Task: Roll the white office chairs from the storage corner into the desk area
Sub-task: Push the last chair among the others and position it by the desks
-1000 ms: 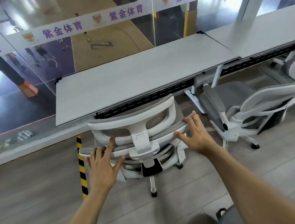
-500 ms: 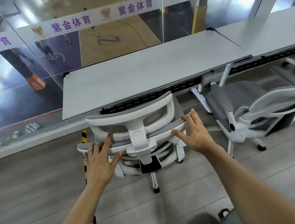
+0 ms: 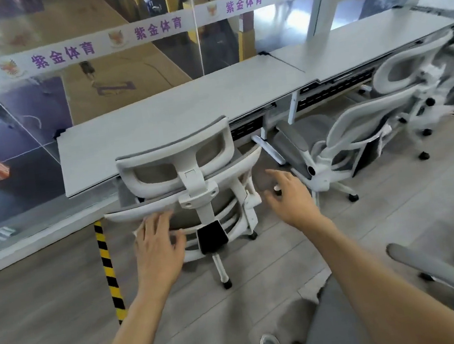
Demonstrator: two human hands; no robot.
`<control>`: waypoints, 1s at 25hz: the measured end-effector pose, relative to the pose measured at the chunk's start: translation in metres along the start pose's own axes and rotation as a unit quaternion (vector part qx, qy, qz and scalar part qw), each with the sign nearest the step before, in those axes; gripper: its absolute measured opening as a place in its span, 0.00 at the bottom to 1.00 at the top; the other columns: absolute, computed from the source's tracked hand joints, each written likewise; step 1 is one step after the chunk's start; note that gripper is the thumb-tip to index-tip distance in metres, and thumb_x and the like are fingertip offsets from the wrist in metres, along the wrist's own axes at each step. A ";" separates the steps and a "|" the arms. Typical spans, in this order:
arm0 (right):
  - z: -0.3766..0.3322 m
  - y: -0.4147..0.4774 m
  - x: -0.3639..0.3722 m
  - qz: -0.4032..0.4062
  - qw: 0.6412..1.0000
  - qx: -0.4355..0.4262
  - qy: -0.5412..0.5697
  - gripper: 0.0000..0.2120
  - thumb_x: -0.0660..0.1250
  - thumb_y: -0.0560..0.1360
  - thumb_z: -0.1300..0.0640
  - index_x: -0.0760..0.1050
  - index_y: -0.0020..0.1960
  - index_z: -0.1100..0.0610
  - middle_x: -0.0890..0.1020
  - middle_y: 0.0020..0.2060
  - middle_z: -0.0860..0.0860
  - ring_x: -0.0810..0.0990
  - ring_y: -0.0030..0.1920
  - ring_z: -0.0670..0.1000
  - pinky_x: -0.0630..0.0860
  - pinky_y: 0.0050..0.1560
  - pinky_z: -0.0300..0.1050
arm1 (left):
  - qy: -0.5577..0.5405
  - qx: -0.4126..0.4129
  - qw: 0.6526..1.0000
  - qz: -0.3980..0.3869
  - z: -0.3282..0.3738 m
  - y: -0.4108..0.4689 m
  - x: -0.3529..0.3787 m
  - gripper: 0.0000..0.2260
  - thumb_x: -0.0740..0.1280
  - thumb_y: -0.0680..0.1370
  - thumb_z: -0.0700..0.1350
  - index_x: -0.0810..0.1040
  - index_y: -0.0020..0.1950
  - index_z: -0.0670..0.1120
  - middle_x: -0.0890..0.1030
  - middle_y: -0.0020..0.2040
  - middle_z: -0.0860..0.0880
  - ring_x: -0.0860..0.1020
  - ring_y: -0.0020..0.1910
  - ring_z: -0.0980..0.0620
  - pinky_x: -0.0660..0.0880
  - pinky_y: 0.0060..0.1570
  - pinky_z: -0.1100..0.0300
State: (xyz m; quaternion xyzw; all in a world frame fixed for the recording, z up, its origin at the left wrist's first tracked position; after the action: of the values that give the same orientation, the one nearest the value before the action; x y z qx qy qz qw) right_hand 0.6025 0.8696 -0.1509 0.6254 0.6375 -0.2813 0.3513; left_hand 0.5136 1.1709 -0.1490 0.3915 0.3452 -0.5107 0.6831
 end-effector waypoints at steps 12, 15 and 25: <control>-0.002 -0.353 -0.114 0.198 0.974 0.112 0.025 0.18 0.65 0.79 0.55 0.74 0.68 0.49 0.77 0.62 0.47 0.73 0.63 0.50 0.69 0.66 0.47 | -0.127 0.244 0.957 -0.091 0.132 -0.222 -0.031 0.08 0.66 0.79 0.48 0.78 0.57 0.53 0.78 0.56 0.55 0.73 0.57 0.50 0.68 0.56 0.54; 0.020 -0.432 -0.154 0.248 0.960 0.128 0.028 0.16 0.65 0.79 0.54 0.74 0.67 0.49 0.77 0.62 0.45 0.73 0.64 0.48 0.69 0.67 0.46 | -0.131 0.304 0.937 -0.117 0.186 -0.283 -0.017 0.08 0.64 0.78 0.50 0.78 0.57 0.53 0.78 0.54 0.54 0.75 0.54 0.49 0.67 0.55 0.55; 0.176 -0.661 -0.319 0.311 0.942 0.127 -0.001 0.15 0.67 0.79 0.55 0.76 0.65 0.50 0.78 0.57 0.46 0.76 0.59 0.47 0.73 0.63 0.47 | -0.174 0.362 0.899 -0.174 0.403 -0.524 0.050 0.12 0.60 0.77 0.53 0.78 0.57 0.53 0.79 0.55 0.54 0.75 0.56 0.50 0.69 0.57 0.53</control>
State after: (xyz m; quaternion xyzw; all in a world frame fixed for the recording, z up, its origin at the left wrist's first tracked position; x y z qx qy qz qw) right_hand -0.0476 0.4987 -0.0538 0.8315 0.3701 -0.2375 0.3393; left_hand 0.0470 0.7015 -0.1046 0.4507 0.0747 -0.7710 0.4436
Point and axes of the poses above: each hand's wrist, its own y-axis towards the middle knuckle, its own x-axis out of the palm, z = x × y, the point moved 1 cm from there along y, towards the middle knuckle
